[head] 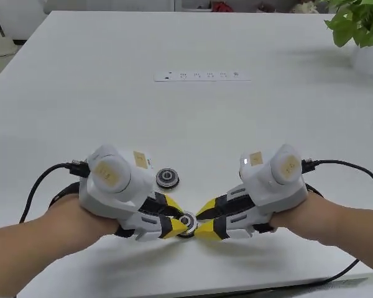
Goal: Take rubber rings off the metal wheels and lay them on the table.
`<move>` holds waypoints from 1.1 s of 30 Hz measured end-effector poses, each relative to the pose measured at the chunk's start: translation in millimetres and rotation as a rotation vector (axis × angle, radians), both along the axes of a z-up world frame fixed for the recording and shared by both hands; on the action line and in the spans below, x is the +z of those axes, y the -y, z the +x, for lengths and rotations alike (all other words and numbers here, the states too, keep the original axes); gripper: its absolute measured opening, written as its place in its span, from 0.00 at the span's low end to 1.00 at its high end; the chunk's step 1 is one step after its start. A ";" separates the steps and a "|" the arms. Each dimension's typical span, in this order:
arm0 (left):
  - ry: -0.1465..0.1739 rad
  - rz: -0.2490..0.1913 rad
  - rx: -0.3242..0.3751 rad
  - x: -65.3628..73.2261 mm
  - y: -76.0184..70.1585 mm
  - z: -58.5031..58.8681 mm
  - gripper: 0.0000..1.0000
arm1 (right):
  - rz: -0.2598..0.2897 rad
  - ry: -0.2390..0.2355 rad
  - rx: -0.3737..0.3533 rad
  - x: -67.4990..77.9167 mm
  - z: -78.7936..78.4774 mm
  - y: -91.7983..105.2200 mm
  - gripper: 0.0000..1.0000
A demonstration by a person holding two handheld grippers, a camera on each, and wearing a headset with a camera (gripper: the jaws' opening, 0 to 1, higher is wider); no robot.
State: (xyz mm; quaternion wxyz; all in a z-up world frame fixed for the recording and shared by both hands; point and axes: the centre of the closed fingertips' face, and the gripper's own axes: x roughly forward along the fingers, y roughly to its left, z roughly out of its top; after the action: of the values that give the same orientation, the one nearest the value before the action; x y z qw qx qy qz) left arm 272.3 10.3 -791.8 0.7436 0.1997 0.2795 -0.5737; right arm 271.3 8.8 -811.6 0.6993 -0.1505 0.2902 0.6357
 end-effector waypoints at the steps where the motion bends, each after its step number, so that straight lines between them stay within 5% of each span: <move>1: 0.007 0.003 0.001 0.3 -0.3 0.1 0.14 | 0.000 0.001 -0.001 -0.1 -0.2 -0.3 0.13; 20: 0.034 0.009 -0.008 -1.6 0.2 0.9 0.13 | -0.022 -0.011 -0.003 -1.2 -0.1 0.7 0.08; 26: 0.036 0.011 -0.007 -2.1 0.4 0.9 0.13 | -0.014 -0.045 -0.028 -2.0 0.3 2.8 0.02; 33: 0.047 0.021 -0.006 -2.8 0.1 1.0 0.13 | 0.012 -0.143 -0.117 -2.2 4.3 4.4 0.00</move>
State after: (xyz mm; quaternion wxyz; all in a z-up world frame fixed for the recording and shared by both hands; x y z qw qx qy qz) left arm 273.4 10.2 -794.6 0.7461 0.2217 0.2674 -0.5681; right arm 275.6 4.4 -813.8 0.7134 -0.0833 0.3441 0.6047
